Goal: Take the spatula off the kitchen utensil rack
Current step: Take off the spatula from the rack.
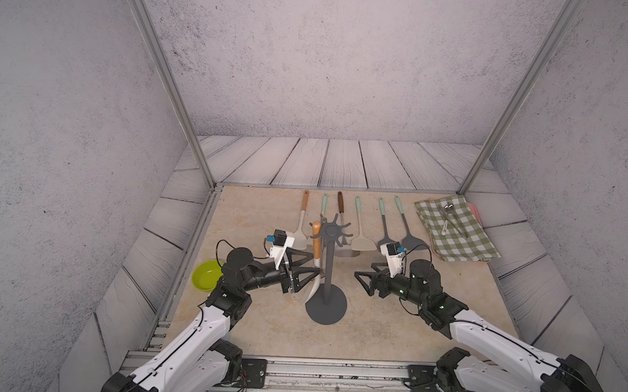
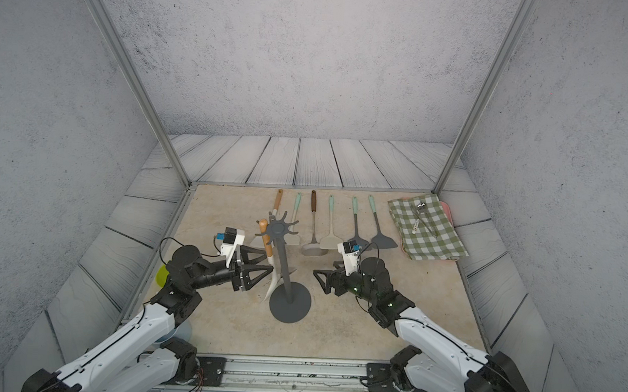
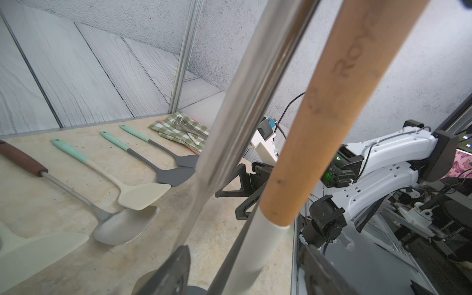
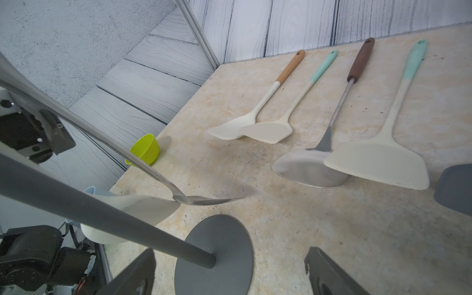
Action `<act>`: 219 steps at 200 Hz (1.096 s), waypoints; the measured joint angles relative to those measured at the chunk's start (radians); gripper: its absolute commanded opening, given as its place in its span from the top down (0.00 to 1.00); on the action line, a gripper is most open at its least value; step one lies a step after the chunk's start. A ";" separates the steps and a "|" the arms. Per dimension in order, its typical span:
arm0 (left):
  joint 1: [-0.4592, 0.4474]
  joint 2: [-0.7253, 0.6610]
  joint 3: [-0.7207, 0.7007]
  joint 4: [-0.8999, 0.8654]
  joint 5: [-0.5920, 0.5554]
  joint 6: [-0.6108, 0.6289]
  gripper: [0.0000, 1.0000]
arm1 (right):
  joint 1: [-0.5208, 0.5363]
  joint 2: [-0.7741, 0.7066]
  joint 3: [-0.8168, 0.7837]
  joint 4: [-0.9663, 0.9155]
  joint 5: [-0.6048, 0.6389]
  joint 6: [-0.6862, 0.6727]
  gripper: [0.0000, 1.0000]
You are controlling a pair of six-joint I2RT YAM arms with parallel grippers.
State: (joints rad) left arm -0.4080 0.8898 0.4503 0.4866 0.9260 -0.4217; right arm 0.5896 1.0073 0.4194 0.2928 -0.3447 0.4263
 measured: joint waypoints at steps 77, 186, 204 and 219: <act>-0.009 0.070 0.023 0.011 0.077 0.017 0.55 | 0.000 0.032 0.000 0.019 -0.037 -0.006 0.07; -0.041 0.092 0.068 -0.082 0.090 0.065 0.71 | 0.000 0.044 0.000 0.027 -0.060 -0.008 0.06; -0.043 0.072 0.068 -0.111 0.084 0.081 0.75 | 0.000 0.044 0.000 0.031 -0.066 -0.008 0.06; -0.048 0.057 0.069 -0.124 0.083 0.098 0.79 | 0.000 0.044 0.000 0.036 -0.069 -0.008 0.06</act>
State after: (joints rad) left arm -0.4557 0.9470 0.5190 0.3630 1.0092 -0.3233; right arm 0.5896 1.0512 0.4194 0.3290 -0.4133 0.4187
